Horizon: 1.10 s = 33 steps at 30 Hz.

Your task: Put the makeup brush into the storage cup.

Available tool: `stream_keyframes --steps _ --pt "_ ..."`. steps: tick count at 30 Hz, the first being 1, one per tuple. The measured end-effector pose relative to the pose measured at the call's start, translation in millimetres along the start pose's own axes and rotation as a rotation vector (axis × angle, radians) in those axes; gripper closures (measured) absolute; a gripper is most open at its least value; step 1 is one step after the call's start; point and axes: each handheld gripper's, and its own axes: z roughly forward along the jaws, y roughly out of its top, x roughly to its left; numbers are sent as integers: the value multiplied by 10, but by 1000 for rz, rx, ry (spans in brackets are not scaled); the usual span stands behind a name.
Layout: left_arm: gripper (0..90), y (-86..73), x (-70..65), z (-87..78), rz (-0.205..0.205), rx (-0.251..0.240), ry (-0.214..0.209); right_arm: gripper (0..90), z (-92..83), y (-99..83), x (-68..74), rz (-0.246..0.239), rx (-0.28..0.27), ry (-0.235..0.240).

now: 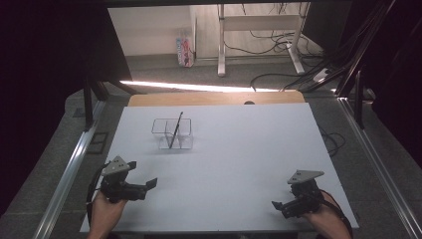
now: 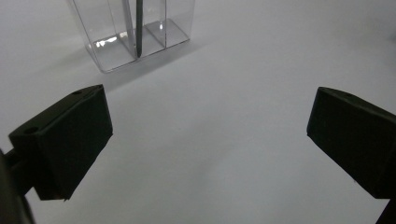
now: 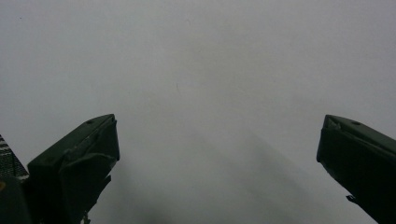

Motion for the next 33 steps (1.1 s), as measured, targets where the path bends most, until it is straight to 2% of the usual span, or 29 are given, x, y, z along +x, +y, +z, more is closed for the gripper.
stream_keyframes --steps 33 --pt "3 -256 0 -234 -24 11 42 0 8 1 -6 1 4 1"
